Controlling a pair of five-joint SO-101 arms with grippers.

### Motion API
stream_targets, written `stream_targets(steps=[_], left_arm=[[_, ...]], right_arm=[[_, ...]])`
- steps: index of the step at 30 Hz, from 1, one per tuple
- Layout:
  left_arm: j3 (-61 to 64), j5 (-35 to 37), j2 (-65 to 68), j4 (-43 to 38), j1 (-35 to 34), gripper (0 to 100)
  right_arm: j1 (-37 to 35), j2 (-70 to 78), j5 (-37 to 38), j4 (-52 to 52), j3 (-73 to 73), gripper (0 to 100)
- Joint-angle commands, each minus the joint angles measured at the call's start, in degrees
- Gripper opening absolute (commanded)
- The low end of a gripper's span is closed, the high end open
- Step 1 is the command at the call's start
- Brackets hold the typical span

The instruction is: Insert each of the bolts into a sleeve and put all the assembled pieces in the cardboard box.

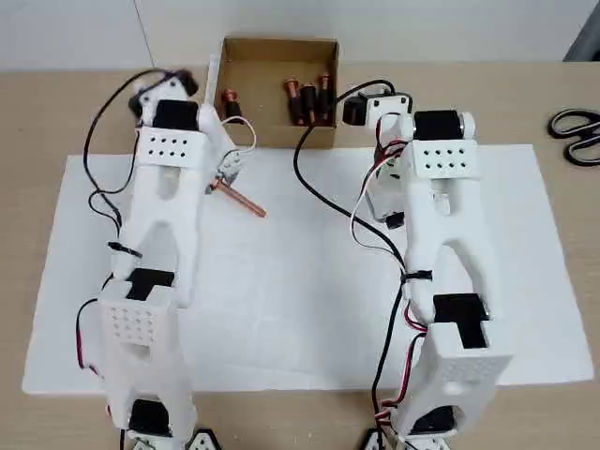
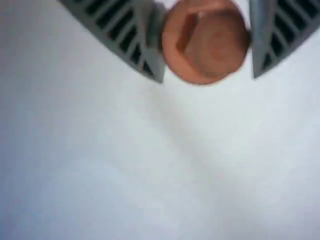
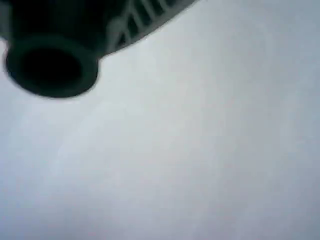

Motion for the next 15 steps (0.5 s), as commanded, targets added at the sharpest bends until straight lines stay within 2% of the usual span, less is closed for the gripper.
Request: stream_targets(steps=[1,4,6,11,15], left_arm=[[-2.42,-14.51,-0.79,0.44,0.26,1],[-1.45,-25.85,-0.79,0.62,0.26,1],[-0.66,-30.59,-0.79,0.70,0.62,1],[3.38,-37.98,-0.79,0.44,2.46,2],[7.25,-39.74,-0.70,-1.93,3.16,6]], right_arm=[[-0.22,-3.56,-0.53,-0.13,-0.18,2.8],[-0.22,-3.56,-0.53,-0.13,-0.18,2.8],[-0.22,-3.56,-0.53,-0.13,-0.18,2.8],[-0.31,-3.56,-0.62,-0.13,-0.18,2.8],[-0.31,-3.56,-0.62,-0.13,-0.18,2.8]])
